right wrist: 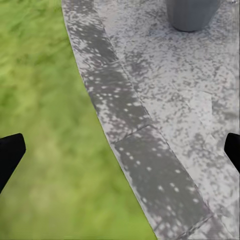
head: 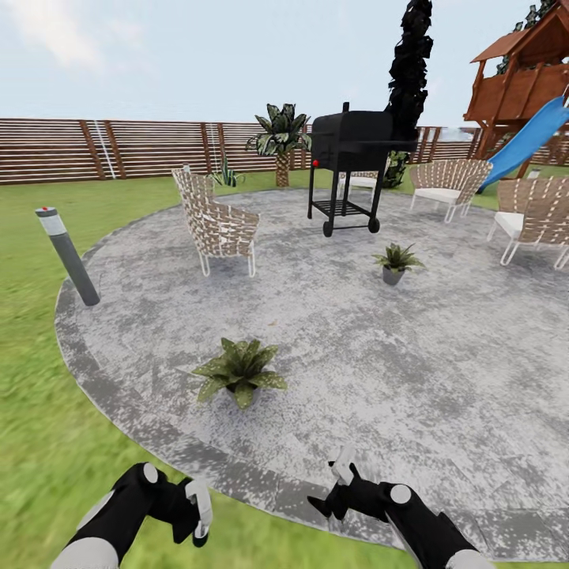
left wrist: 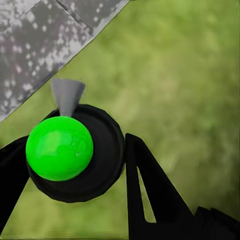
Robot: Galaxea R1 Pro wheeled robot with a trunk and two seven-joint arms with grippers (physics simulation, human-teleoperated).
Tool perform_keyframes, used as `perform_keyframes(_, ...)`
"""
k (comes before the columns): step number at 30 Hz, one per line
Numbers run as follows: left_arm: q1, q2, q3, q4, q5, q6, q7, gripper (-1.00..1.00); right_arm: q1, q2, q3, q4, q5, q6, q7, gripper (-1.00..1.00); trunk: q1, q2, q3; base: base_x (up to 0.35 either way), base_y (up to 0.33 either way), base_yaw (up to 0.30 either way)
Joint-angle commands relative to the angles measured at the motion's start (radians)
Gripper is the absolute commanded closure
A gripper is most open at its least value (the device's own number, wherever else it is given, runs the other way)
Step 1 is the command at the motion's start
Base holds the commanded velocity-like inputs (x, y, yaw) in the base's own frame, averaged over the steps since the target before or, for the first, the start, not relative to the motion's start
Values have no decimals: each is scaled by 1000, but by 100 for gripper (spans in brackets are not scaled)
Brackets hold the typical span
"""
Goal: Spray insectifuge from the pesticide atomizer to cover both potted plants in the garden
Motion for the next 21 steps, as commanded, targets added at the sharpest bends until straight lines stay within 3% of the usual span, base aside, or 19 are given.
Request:
perform_keyframes(1, -2, 0, 4, -3, 2, 4, -12, 100, -3, -1, 2, -2, 10, -7, -2, -100, 0, 0, -1, 0, 0, 0)
perform_keyframes(8, -34, -19, -3, -2, 7, 9, -50, 100, -6, -2, 7, -4, 16, -6, 2, -100, 0, 0, -1, 0, 0, 0)
perform_keyframes(15, -73, -42, -42, 3, 4, 20, -88, 100, -8, 9, 11, -38, 50, 3, 24, -100, 0, 0, -1, 0, 0, 0)
perform_keyframes(16, -141, -43, -166, 0, 4, 20, -231, 100, -8, 13, 11, -120, 251, 11, 74, -100, 0, 0, -1, 0, 0, 0)
perform_keyframes(21, -173, -44, -187, -5, -17, 22, -340, 100, -8, 37, 14, -256, 270, 183, 209, -100, 0, 0, -1, 0, 0, 0)
